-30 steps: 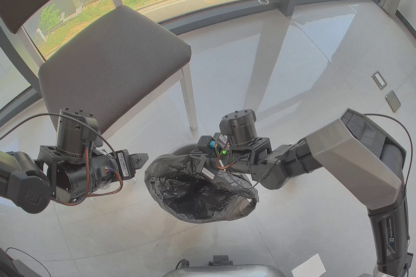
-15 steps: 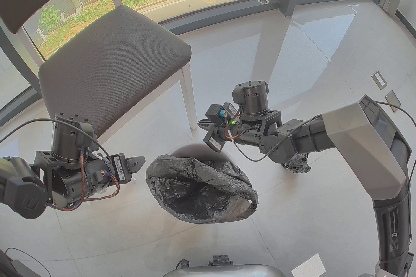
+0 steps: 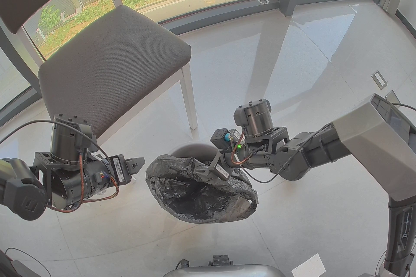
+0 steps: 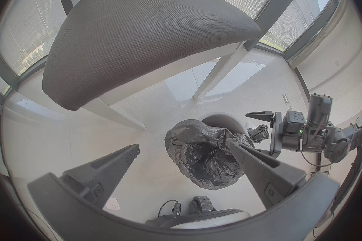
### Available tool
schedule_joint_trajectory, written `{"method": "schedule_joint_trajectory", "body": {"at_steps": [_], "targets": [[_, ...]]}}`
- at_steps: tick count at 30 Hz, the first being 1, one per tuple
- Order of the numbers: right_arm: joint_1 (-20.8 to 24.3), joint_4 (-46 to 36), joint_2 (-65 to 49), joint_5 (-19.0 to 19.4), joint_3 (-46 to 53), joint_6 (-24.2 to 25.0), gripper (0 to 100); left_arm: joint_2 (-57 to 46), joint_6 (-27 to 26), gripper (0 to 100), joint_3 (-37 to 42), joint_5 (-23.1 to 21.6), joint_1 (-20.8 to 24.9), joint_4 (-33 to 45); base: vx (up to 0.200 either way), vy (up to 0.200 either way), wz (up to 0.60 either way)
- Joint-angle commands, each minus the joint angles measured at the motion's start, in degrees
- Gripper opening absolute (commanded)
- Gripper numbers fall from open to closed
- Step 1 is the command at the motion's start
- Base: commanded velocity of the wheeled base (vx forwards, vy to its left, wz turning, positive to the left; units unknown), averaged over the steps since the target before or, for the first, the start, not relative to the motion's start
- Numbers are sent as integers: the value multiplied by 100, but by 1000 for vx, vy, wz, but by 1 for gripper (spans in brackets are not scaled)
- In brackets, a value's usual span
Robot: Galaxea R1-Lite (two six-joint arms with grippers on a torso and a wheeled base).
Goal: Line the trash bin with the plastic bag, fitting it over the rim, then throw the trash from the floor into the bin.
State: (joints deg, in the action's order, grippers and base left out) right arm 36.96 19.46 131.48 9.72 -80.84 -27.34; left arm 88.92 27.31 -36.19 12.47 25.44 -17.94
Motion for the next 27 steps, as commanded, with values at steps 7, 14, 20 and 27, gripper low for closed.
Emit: {"method": "schedule_joint_trajectory", "body": {"at_steps": [7, 14, 20, 27], "targets": [[241, -56, -149, 4, 235, -8, 100, -59, 3, 100, 42, 1, -4, 1, 0, 0, 0], [268, -30, 229, 13, 165, -25, 100, -68, 3, 100, 77, 1, -22, -7, 0, 0, 0], [233, -30, 414, 30, 59, -25, 100, -59, -6, 100, 51, 1, -39, -7, 0, 0, 0], [241, -38, 563, 136, 15, -34, 100, 29, 3, 100, 7, 1, -39, -16, 0, 0, 0]]}}
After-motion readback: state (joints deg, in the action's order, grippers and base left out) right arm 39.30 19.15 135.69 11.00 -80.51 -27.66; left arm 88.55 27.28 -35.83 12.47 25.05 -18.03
